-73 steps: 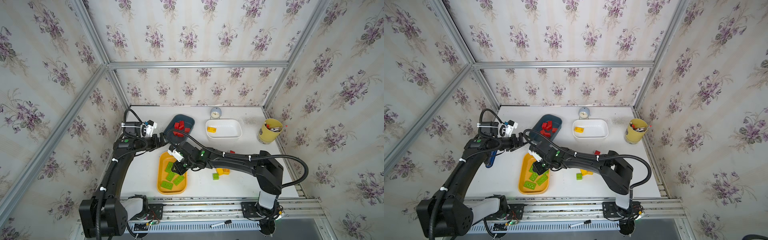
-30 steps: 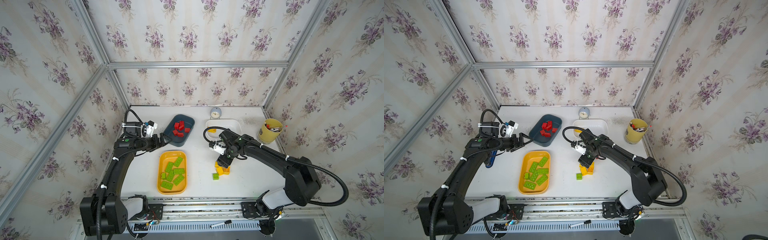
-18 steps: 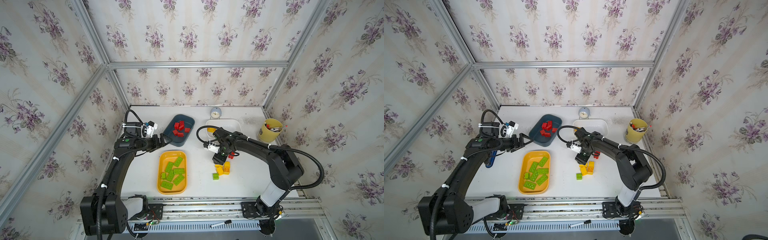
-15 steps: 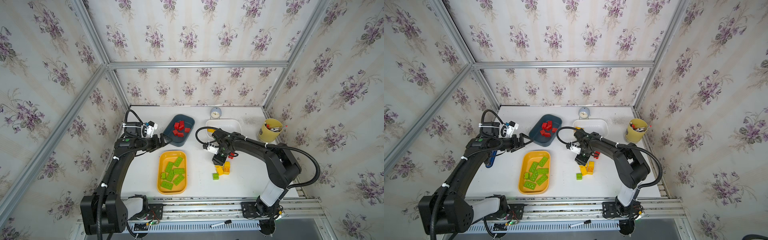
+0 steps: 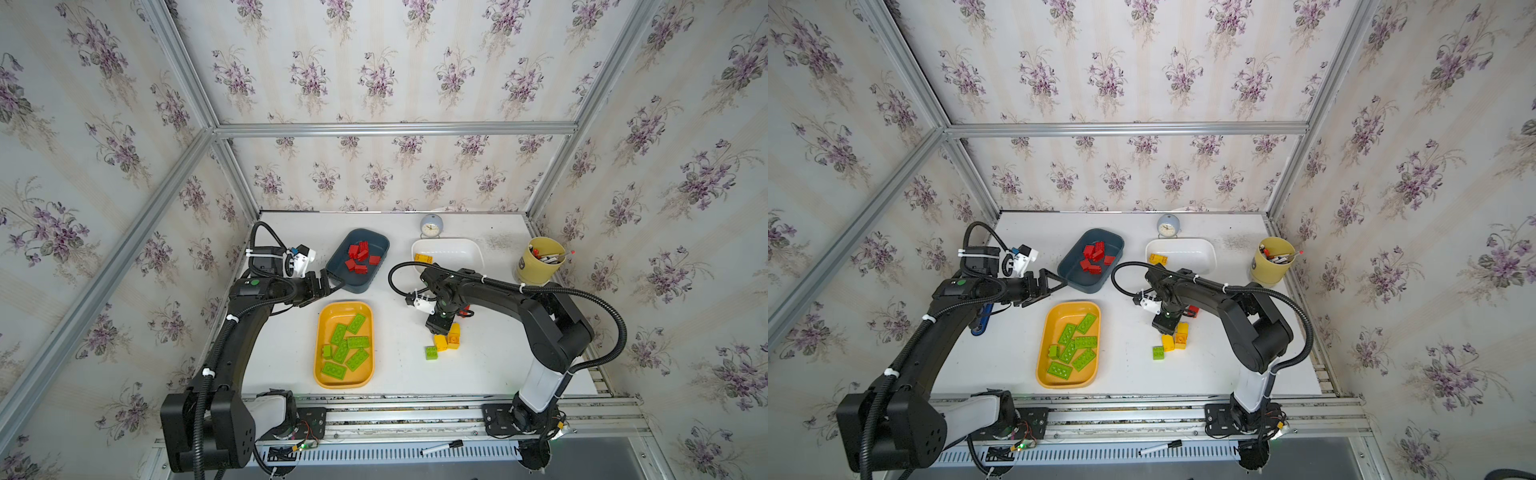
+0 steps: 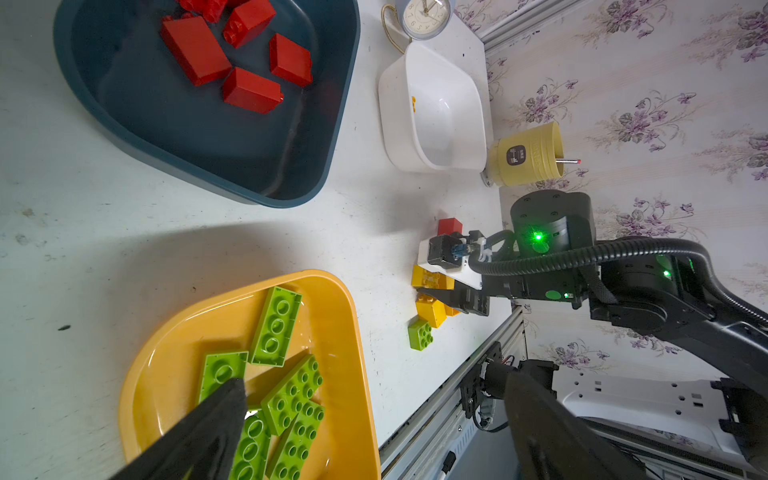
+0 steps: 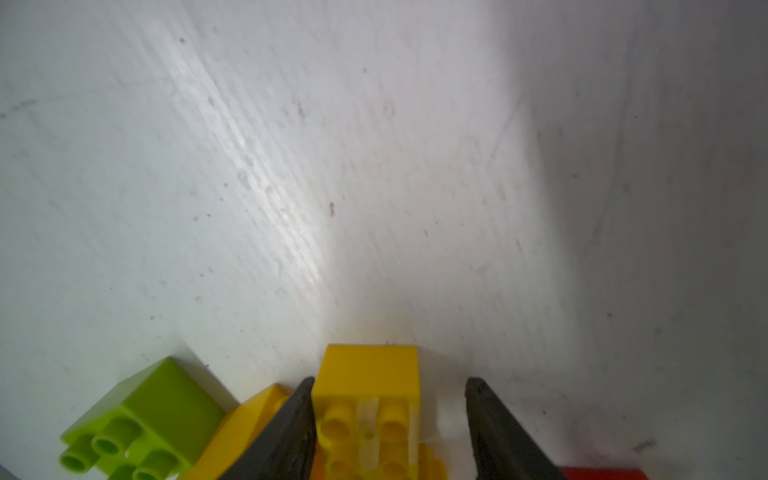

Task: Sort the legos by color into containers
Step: 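Return the right gripper to the pile and grasp a yellow 2x4 brick, then carry the yellow brick into the white bin and open the right gripper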

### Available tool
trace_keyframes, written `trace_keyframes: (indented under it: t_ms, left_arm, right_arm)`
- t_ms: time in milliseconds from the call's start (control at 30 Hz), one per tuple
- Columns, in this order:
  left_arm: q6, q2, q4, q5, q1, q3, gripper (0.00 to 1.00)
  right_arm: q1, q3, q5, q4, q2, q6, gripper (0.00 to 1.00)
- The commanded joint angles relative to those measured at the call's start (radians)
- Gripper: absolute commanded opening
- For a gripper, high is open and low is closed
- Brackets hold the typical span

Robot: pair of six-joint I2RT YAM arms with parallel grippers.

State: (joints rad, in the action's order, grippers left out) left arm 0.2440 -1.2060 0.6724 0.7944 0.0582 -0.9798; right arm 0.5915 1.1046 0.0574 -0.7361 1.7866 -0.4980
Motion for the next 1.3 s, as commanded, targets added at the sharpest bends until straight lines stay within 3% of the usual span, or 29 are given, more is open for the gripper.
trace_keyframes:
  t_ms: [0, 267, 433, 567, 700, 1067, 1267]
  left_arm:
    - [-0.022, -0.001, -0.002, 0.016, 0.001, 0.000, 0.99]
    - [-0.016, 0.000, -0.003, 0.022, 0.001, -0.002, 0.99]
    - [-0.007, 0.007, -0.005, 0.029, 0.000, -0.003, 0.99]
    - [0.004, 0.011, -0.007, 0.040, 0.000, -0.007, 0.99]
    - [0.025, 0.017, -0.022, 0.045, -0.004, 0.001, 0.99]
    - [0.129, 0.079, -0.122, 0.074, -0.009, 0.030, 0.99]
    - [0.166, 0.088, -0.175, 0.068, -0.010, 0.035, 0.99]
  right_arm:
    - [0.002, -0.013, -0.034, -0.031, -0.012, 0.004, 0.57]
    - [0.002, -0.010, -0.032, -0.014, -0.032, 0.015, 0.29]
    - [-0.023, 0.025, 0.023, 0.012, -0.102, 0.060, 0.26]
    - [-0.122, 0.103, 0.067, 0.026, -0.166, 0.110, 0.23]
    - [-0.183, 0.214, 0.048, 0.050, -0.138, 0.117, 0.23]
    - [-0.276, 0.524, -0.065, 0.034, 0.170, 0.100, 0.24]
    - [-0.286, 0.623, -0.139, 0.039, 0.303, 0.089, 0.34]
